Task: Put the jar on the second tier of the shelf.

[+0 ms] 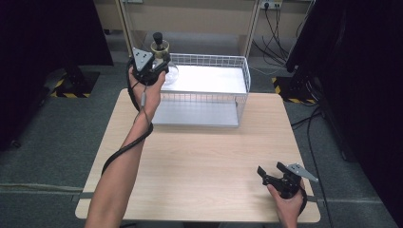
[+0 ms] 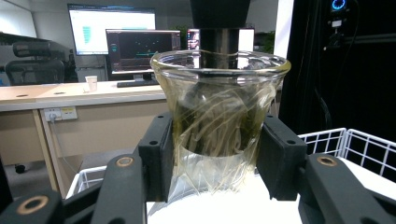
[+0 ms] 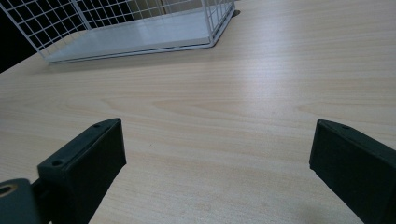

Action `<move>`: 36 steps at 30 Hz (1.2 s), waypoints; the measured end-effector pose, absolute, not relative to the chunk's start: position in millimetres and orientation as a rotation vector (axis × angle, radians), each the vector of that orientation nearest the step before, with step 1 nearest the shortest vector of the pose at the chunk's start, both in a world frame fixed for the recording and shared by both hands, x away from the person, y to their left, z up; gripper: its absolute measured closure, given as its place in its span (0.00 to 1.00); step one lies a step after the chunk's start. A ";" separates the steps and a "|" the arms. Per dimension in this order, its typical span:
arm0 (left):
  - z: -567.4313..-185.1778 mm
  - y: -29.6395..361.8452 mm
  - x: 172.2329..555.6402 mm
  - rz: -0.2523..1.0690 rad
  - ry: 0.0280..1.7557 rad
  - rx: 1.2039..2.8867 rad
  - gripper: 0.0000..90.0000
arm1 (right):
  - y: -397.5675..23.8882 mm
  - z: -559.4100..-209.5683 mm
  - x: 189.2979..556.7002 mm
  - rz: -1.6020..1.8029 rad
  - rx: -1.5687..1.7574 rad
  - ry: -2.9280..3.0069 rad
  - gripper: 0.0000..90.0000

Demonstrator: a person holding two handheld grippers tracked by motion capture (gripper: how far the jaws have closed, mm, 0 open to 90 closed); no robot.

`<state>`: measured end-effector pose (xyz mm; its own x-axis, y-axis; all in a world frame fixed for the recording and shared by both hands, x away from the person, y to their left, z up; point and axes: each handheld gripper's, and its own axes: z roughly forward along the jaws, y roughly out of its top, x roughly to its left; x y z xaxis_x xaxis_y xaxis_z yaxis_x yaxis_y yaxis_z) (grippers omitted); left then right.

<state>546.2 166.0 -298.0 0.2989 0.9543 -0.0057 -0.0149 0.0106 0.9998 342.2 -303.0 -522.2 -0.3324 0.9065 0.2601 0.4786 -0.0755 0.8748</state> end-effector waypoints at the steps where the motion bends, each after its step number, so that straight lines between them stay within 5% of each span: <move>1: -298.1 165.4 548.3 0.982 0.979 1.322 0.57 | -303.1 -522.2 342.1 1.387 1.489 1.789 0.04; 36: -315.9 148.5 576.3 0.961 0.995 1.383 0.57 | -303.4 -522.3 342.0 1.392 1.487 1.794 0.04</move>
